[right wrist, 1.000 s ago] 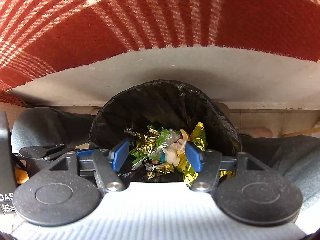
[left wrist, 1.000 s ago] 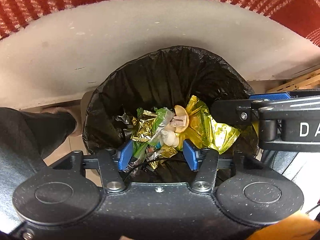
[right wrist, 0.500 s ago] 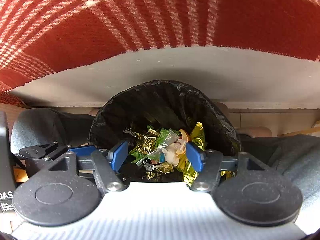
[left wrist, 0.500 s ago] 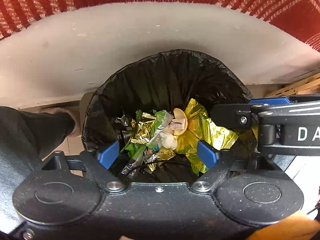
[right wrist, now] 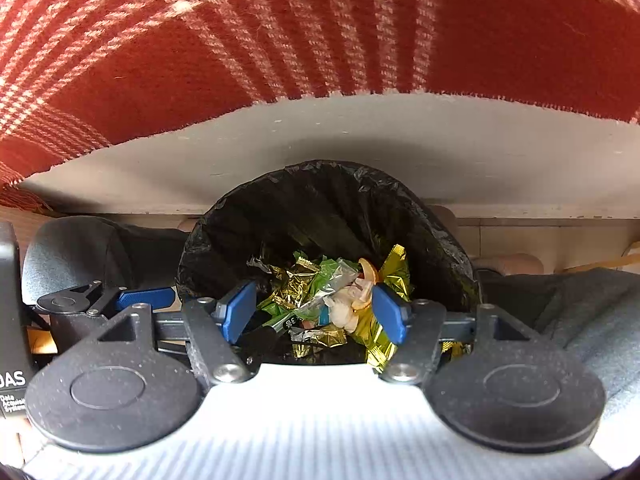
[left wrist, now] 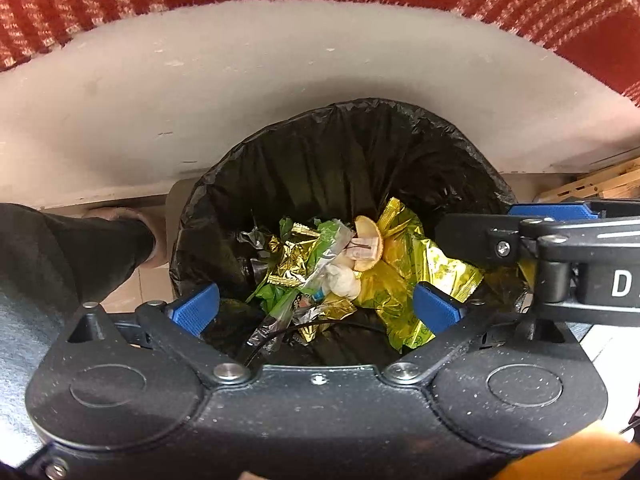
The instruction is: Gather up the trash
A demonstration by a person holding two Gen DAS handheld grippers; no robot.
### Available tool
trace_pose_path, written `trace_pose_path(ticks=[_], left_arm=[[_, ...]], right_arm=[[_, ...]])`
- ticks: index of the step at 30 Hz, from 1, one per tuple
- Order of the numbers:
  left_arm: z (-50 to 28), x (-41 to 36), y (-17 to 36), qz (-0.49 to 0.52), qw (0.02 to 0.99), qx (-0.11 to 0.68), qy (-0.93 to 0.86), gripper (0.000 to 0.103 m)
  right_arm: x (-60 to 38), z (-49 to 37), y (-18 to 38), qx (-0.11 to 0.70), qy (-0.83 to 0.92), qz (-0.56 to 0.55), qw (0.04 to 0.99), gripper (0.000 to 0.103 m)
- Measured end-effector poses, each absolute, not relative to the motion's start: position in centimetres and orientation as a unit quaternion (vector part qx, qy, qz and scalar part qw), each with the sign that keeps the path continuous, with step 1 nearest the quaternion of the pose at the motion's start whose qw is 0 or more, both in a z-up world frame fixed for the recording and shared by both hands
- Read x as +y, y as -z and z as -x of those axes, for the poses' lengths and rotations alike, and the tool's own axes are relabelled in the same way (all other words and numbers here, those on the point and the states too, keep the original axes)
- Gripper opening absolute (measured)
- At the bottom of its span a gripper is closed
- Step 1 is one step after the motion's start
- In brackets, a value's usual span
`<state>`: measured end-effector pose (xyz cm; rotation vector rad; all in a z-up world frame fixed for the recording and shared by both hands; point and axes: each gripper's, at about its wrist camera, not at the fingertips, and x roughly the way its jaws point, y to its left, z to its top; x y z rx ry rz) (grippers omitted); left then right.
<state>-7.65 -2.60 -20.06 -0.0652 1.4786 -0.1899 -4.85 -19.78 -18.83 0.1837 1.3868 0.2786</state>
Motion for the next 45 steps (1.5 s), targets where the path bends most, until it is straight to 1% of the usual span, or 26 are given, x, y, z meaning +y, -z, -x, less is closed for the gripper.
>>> trace_pose_path(ticks=[21, 26, 45], left_arm=[[7.69, -2.6, 19.99, 0.022, 0.738, 0.668, 0.092, 0.103], [7.73, -3.09, 20.2, 0.008, 0.737, 0.67, 0.091, 0.099], [7.83, -3.0, 20.07, -0.005, 0.741, 0.666, 0.083, 0.099]], right_arm=[[-19.78, 4.9, 18.81, 0.635, -0.127, -0.084, 0.757, 0.076], [-19.81, 4.9, 18.8, 0.635, -0.127, -0.084, 0.757, 0.076], [-19.76, 4.89, 18.84, 0.635, -0.126, -0.083, 0.757, 0.076]])
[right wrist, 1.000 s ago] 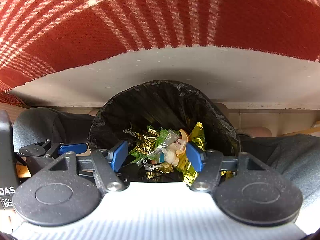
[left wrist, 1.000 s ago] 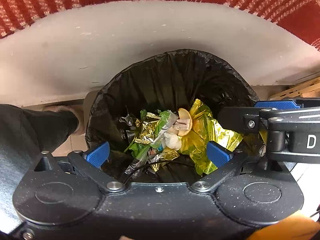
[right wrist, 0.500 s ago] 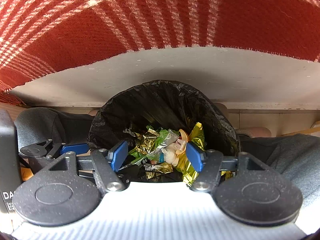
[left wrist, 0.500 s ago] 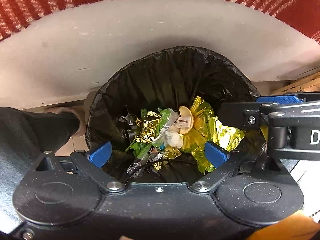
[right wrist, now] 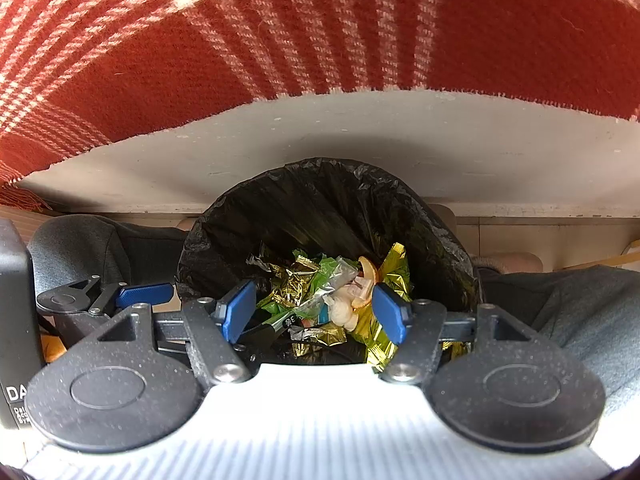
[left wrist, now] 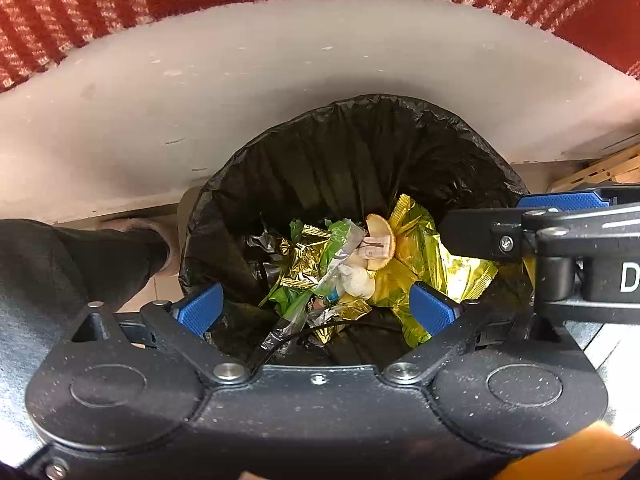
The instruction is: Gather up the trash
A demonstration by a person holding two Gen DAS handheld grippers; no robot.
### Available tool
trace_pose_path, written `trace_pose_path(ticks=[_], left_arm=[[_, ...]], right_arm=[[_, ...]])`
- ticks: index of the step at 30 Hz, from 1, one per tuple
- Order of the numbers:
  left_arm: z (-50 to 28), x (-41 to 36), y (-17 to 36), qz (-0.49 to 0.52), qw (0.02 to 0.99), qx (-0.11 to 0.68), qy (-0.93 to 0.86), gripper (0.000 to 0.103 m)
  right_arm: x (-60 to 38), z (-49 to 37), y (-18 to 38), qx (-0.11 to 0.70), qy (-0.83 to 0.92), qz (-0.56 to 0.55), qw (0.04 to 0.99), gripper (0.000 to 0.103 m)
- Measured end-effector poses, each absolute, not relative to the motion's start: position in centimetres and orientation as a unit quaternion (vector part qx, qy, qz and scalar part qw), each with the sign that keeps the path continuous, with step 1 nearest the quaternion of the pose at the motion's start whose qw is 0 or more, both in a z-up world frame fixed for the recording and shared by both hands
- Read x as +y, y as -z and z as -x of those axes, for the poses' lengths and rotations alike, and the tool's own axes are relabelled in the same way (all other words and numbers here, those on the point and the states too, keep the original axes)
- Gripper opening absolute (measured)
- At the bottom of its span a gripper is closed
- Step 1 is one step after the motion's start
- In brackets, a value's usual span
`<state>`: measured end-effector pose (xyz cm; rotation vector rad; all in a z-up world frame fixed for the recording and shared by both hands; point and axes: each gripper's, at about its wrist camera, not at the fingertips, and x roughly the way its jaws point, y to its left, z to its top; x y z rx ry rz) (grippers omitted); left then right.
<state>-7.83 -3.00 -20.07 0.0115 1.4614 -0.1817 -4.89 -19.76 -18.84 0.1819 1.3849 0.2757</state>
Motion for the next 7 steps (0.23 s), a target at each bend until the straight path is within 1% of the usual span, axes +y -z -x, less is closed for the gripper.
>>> trace_pose_path(ticks=[7], left_arm=[[7.82, -2.86, 19.77, -0.005, 0.746, 0.661, 0.083, 0.099]], right_arm=[[-19.93, 5.02, 18.86, 0.635, -0.125, -0.086, 0.757, 0.076]])
